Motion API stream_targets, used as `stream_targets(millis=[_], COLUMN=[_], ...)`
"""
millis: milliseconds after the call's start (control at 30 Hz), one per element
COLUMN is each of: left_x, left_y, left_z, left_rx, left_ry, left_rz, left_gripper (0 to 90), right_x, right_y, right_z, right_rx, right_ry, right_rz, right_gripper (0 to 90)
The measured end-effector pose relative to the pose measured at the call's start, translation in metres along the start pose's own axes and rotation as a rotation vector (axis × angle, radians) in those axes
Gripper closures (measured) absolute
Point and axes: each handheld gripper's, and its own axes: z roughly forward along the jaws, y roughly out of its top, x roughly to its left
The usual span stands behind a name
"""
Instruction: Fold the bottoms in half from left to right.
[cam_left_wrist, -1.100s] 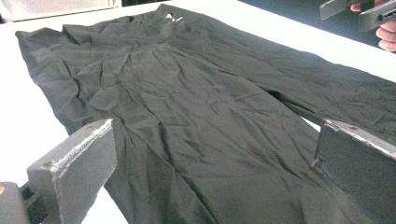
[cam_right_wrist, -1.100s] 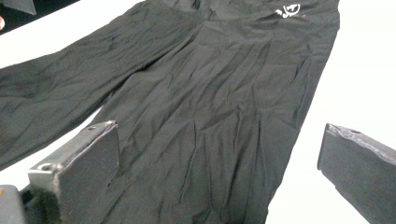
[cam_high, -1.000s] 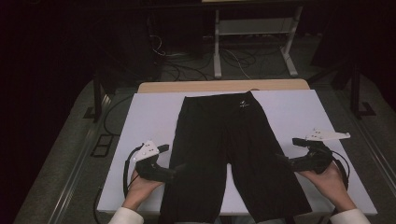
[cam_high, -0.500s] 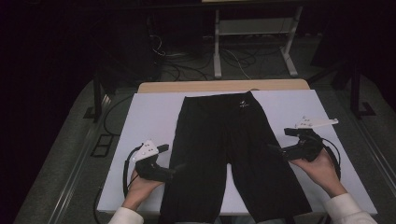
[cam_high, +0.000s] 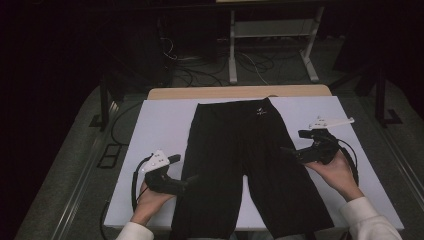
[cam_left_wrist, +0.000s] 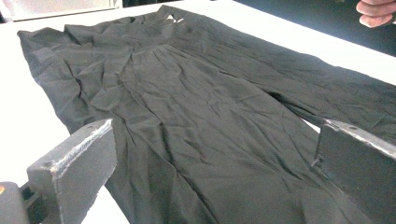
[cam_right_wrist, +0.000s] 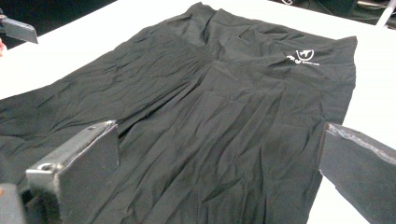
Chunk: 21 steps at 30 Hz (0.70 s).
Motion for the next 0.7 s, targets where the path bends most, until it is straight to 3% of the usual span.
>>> stream_targets(millis=[700], left_x=[0.000], left_y=[0.000], left_z=[0.000], left_rx=[-0.004], left_ry=[0.000], left_rz=[-0.003], left_gripper=[0.0], right_x=[-0.002], right_y=[0.039], right_z=[0.024], right_rx=[0.000], right_ry=[0.009], right_rz=[-0.030], right_gripper=[0.0])
